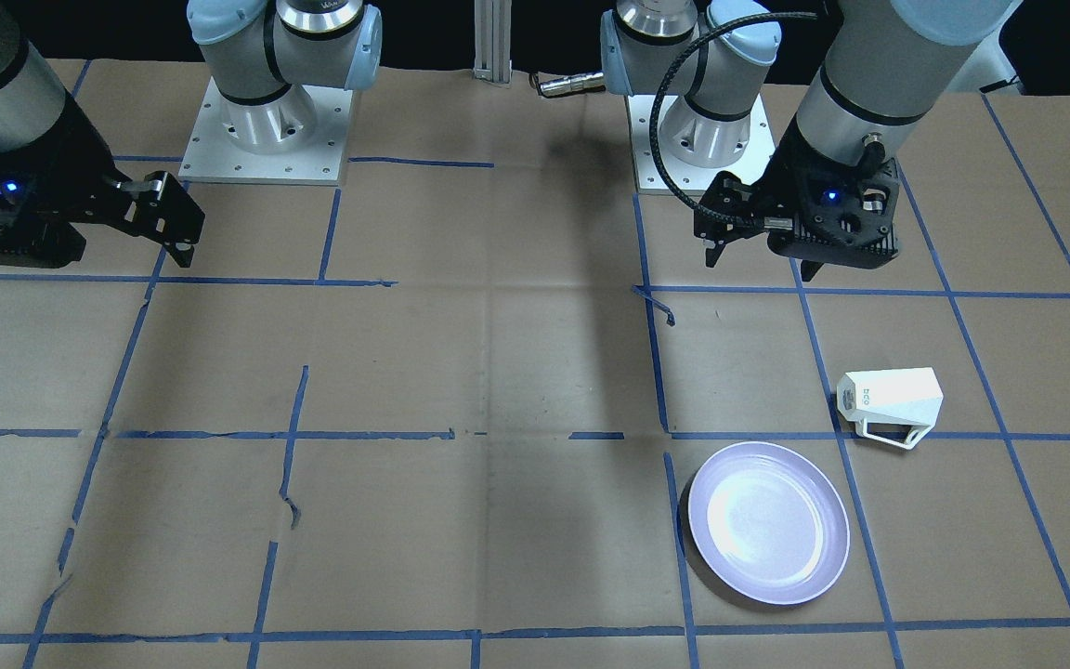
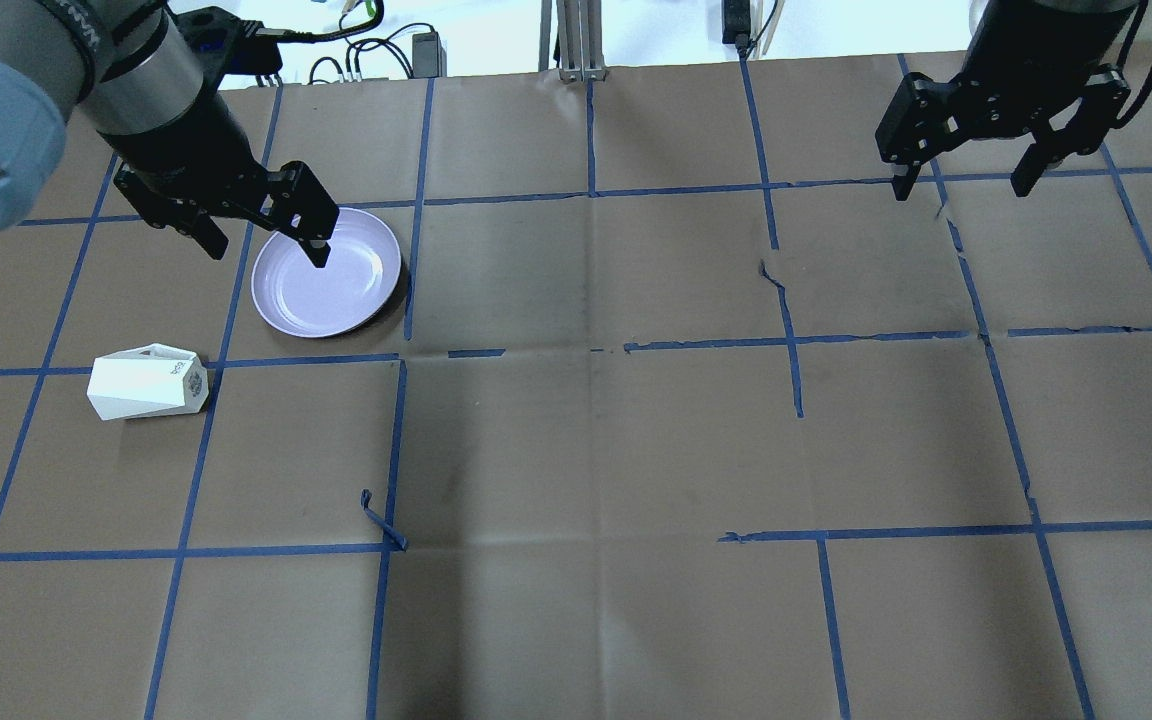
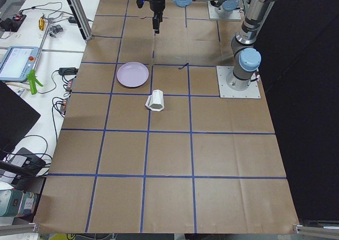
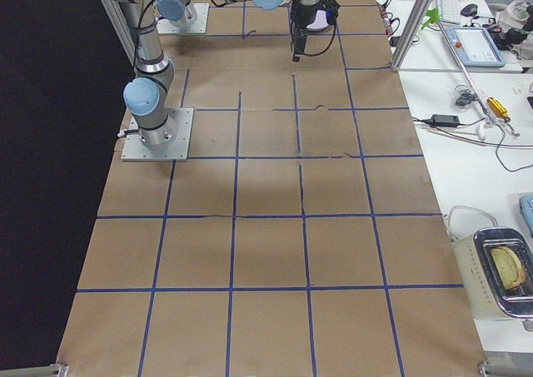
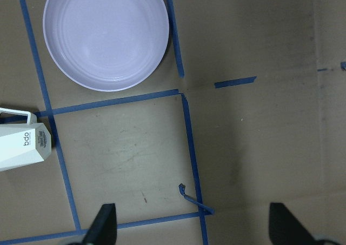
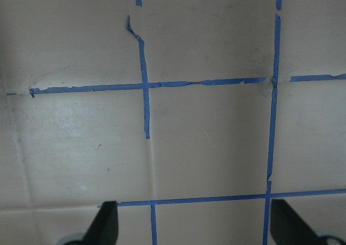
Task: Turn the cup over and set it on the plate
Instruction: 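Move the left gripper down beside the white mug lying on its side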
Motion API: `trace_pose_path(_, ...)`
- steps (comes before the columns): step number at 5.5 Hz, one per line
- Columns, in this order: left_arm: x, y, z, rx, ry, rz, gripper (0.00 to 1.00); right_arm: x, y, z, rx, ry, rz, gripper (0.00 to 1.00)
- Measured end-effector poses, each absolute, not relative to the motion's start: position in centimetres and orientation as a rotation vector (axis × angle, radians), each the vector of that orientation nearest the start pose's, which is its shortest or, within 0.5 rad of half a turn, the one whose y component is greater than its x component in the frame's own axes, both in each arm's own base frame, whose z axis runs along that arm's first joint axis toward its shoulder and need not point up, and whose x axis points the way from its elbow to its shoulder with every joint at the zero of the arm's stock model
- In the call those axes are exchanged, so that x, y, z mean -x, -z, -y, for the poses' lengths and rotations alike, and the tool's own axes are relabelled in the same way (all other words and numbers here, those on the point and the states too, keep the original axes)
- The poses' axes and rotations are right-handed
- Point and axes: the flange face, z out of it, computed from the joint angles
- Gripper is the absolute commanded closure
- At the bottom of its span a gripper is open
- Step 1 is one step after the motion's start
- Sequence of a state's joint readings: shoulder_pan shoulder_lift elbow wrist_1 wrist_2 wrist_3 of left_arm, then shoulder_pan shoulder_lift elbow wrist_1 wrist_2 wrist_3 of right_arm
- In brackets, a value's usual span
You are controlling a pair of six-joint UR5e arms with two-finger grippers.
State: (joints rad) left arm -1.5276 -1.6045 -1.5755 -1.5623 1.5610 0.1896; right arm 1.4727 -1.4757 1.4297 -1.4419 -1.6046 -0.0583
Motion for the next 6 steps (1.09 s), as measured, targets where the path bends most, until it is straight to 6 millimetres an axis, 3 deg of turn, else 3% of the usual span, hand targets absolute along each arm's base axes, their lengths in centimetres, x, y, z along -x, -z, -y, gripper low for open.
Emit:
trace_pose_path(2, 10.0, -46.9, 50.9, -0.203, -0.048, -3.142, 0.02, -7.8, -49.6, 53.3, -0.061, -0.135, -3.165, 0.00)
trace_pose_path(3, 7.1, -46.7, 51.3, -0.196, -0.059, -3.143, 0.02, -7.8, -49.6, 53.3, -0.061, -0.135, -3.165, 0.00)
trace_pose_path(6, -10.9, -43.6, 51.2, -0.237, -0.109, -3.226, 0.02, -7.8, -49.6, 53.3, -0.061, -0.135, -3.165, 0.00)
